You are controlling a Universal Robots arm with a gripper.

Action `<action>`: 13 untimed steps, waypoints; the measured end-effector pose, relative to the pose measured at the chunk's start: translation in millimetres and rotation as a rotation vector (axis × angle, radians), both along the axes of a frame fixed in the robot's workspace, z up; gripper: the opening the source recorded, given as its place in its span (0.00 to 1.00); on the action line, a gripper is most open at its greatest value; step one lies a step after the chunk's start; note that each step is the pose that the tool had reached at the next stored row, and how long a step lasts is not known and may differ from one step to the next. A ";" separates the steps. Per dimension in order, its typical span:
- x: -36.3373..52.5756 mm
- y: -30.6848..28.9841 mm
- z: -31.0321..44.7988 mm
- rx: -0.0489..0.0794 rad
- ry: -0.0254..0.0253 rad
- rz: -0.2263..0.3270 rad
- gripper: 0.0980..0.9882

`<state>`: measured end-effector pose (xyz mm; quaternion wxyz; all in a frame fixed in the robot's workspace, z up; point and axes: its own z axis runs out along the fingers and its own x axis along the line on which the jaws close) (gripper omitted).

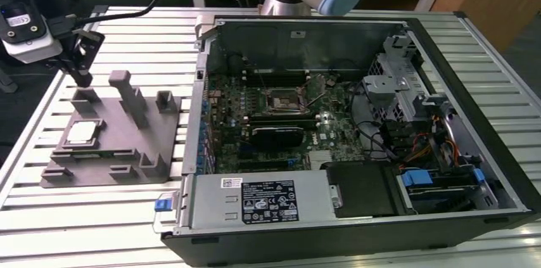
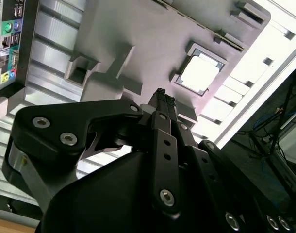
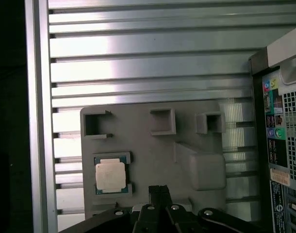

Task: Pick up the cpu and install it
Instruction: 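Reach for the cpu, then pick up the cpu and move it towards the insertion slot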

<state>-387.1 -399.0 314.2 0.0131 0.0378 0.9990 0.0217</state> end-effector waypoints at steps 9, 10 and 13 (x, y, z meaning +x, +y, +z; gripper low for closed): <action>-2.6 -0.1 -2.4 0.000 -0.0004 0.000 0.01; -2.9 -0.2 -2.6 0.000 -0.0003 0.000 0.01; -3.8 -0.7 -3.5 0.000 -0.0001 0.000 0.01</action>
